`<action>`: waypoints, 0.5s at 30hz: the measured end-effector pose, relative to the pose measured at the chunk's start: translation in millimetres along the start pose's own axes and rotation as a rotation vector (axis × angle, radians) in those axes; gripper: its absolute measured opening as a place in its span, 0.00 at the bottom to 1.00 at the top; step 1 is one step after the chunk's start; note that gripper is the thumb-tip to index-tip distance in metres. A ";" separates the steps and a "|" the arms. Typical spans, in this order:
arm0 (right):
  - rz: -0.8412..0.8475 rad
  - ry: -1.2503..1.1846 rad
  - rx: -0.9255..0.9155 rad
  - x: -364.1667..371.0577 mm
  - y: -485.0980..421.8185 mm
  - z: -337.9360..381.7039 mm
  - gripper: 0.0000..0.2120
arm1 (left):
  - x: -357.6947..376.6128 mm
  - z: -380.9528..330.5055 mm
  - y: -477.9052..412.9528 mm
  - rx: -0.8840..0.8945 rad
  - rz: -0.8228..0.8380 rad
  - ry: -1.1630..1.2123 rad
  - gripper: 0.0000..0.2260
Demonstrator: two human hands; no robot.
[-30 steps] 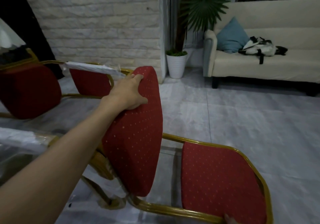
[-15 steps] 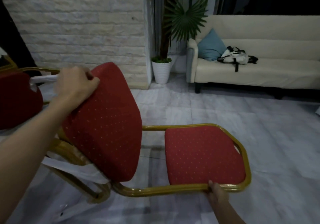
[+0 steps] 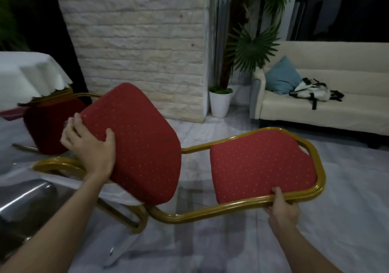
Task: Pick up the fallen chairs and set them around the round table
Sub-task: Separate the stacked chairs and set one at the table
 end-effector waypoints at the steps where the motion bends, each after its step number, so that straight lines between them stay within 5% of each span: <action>1: 0.004 0.004 -0.023 8.3 14.9 18.5 0.28 | 0.2 2.9 4.9 -0.013 -0.004 -0.005 0.36; 5: 0.040 0.024 -0.163 36.7 41.6 74.1 0.25 | 11.5 11.0 32.0 0.021 0.061 -0.149 0.40; 15: 0.145 0.107 -0.376 106.4 109.2 169.2 0.17 | 78.1 45.8 91.8 0.154 0.384 -0.622 0.24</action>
Point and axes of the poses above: each hand's wrist, its own y-axis away from the middle knuckle, its own x-axis out of the palm, z = x × y, the point moved 8 cm from there along -y, towards the middle knuckle, and after that the axes turned 10 degrees about z, right-handed, at the moved point
